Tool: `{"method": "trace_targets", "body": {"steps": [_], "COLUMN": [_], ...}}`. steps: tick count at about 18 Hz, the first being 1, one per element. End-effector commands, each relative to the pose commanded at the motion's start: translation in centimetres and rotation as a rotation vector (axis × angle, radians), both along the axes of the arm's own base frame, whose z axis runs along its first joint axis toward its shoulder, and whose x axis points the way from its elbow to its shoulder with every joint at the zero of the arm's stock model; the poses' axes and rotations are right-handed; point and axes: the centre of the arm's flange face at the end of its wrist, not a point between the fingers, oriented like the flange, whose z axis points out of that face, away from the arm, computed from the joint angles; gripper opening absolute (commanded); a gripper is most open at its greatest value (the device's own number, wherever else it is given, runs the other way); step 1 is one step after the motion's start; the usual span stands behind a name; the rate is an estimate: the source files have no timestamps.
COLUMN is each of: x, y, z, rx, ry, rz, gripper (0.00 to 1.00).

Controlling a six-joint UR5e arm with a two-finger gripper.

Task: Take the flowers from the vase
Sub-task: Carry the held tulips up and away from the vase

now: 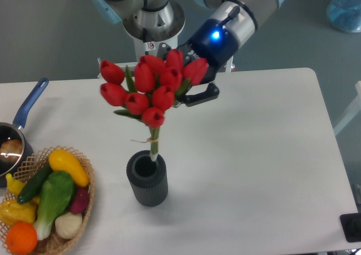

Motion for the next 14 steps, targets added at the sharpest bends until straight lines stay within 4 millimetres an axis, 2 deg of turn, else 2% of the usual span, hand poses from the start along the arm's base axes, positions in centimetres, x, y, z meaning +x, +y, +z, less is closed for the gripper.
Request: {"method": "trace_targets", "body": {"steps": [9,14], "x": [-6.4,-8.7], "y": [-7.3,-9.9], "z": [0.5,-1.3], "rx": [-0.109,-0.267], "ry": [0.104,0.229], "rz": [0.213,0.294], "gripper": [0.30,0.30]}}
